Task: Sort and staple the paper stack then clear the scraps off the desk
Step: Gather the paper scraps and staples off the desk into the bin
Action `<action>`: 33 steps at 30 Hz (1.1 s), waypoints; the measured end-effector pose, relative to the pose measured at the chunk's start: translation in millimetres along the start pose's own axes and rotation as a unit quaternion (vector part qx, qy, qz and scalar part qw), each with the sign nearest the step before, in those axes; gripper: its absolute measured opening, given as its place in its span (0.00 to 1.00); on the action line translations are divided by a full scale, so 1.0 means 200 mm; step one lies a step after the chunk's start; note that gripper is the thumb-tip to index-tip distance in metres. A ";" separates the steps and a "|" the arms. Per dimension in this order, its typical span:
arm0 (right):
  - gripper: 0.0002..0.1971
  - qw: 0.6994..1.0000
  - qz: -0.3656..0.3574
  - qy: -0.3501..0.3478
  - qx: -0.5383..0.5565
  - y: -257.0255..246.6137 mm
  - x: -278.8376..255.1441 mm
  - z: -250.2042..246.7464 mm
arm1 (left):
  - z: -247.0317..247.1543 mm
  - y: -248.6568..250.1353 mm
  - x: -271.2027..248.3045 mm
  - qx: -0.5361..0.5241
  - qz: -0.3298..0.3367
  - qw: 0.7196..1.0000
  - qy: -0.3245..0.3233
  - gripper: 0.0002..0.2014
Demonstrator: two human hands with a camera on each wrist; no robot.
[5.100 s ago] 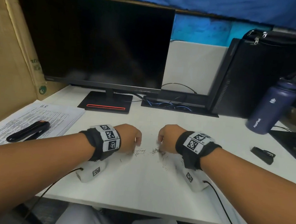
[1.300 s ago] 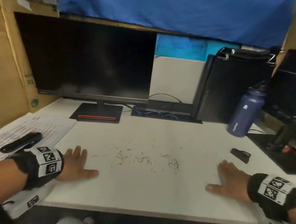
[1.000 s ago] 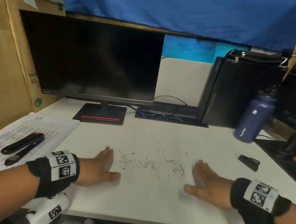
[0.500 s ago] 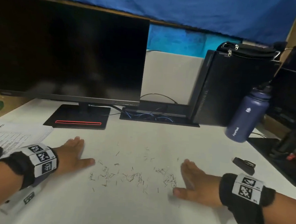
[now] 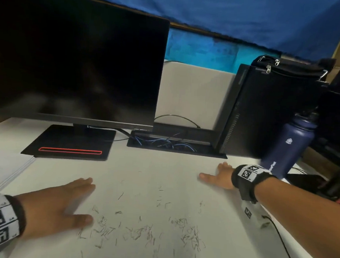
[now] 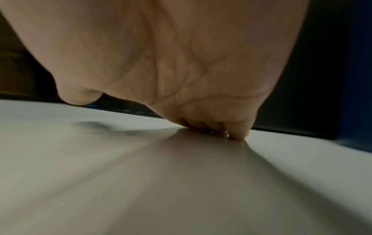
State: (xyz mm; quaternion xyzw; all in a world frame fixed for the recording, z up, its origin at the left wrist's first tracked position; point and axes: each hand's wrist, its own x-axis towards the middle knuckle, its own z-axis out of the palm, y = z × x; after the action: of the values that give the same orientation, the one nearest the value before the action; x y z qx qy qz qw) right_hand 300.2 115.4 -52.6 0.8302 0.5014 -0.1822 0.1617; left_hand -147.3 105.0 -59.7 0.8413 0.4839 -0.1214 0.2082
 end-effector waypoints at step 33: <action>0.60 0.950 -0.292 -0.009 -0.113 -0.93 -0.33 0.09 | -0.02 -0.02 0.03 0.038 -0.078 0.990 0.110 0.22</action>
State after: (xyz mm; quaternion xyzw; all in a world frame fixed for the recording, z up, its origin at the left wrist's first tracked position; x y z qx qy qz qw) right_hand 103.0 138.2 -53.7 0.6219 0.7380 -0.1707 0.1988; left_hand -148.7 113.4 -59.0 0.8166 0.5630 -0.0616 0.1115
